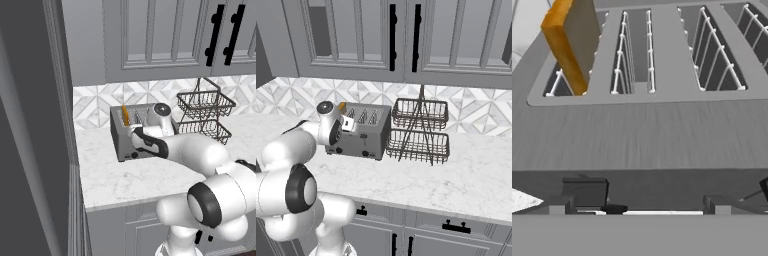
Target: Start the toaster. Once the lever pops up, take the bread to the plate on the dining counter.
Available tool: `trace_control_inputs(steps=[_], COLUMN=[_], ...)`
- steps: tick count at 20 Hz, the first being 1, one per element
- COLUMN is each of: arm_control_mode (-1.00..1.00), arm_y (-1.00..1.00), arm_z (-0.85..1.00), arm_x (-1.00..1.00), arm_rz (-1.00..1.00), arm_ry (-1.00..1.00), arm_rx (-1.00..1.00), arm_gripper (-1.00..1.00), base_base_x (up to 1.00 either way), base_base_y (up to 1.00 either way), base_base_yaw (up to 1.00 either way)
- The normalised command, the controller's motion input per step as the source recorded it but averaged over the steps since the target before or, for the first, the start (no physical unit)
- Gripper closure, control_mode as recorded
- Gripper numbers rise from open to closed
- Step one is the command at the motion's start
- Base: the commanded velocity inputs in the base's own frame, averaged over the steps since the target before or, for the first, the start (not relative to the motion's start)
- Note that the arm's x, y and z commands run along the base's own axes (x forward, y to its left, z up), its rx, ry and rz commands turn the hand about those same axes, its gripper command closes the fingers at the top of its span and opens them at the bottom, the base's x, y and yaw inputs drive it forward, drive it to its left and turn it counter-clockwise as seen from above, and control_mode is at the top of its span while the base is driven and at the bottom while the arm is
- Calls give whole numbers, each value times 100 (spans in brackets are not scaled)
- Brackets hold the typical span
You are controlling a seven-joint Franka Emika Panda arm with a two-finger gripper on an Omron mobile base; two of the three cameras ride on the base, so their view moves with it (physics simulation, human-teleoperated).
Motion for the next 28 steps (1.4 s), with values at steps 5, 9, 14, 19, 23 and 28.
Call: trace_control_inputs(steps=[5,9,14,19,23,28], arm_control_mode=[-100,-100,-100,-100,-100,-100], arm_y=[0,0,0,0,0,0], arm_z=[-11,-18,-23,-26,-24,-24], arm_x=[6,4,0,0,0,0], arm_rz=[0,0,0,0,0,0], arm_ry=[0,0,0,-1,-2,-1], arm_rx=[0,0,0,0,0,0], arm_gripper=[-100,-100,-100,-100,-100,-100], base_base_x=[0,0,0,0,0,0], base_base_y=[0,0,0,0,0,0], base_base_yaw=[0,0,0,0,0,0])
